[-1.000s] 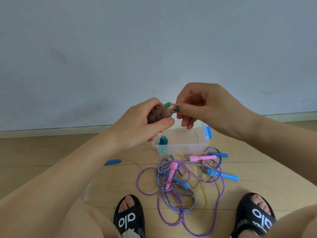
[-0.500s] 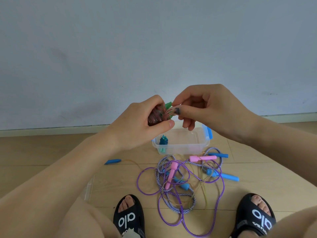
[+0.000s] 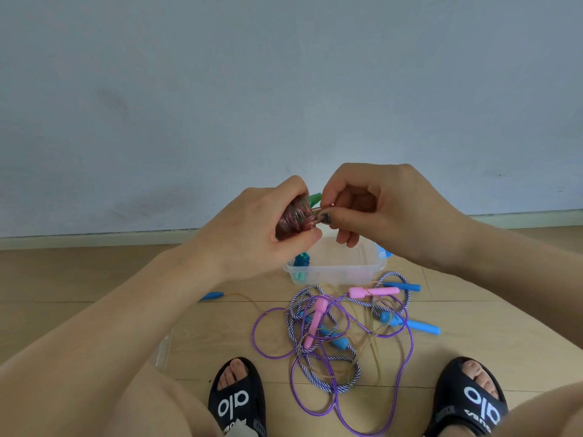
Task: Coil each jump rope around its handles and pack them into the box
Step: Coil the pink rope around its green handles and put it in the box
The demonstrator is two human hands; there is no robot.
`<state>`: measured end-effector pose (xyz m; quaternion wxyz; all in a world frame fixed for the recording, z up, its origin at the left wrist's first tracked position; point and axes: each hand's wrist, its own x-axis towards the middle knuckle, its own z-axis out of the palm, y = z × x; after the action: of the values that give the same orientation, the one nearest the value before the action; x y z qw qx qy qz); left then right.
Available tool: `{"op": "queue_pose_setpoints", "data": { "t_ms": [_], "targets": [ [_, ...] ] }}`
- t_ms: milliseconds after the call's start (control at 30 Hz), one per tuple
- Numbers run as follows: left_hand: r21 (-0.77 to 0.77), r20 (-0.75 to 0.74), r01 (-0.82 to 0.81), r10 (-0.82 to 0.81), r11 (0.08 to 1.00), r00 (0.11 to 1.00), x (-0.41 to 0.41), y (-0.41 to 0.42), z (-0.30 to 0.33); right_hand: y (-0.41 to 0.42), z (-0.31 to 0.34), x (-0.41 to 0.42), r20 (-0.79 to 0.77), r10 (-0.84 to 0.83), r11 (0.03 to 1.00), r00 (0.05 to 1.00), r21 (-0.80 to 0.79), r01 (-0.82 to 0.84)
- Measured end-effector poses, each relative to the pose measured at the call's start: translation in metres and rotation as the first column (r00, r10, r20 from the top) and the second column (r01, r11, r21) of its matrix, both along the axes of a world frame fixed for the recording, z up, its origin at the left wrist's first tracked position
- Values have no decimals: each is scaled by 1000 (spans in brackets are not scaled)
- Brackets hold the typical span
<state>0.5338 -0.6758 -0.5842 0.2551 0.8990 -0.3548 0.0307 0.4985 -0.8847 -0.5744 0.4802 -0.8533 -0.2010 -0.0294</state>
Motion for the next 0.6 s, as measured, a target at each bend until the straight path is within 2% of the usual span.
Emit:
{"op": "queue_pose_setpoints", "data": {
  "t_ms": [167,333,433,600],
  "targets": [
    [-60,-82,-9,4,998,997,1,-1,-1,-4,-1,5,306,66,979,950,-206,-2],
    [-83,-140,24,-36,996,990,2,2,0,-5,-1,4,439,137,958,888,-286,-6],
    [-63,-167,74,-84,995,982,2,5,2,-3,-2,0,463,156,951,872,-310,-6],
    [-49,-222,139,-146,989,964,0,7,2,-5,0,-5,365,190,938,911,-342,-58]
  ]
}}
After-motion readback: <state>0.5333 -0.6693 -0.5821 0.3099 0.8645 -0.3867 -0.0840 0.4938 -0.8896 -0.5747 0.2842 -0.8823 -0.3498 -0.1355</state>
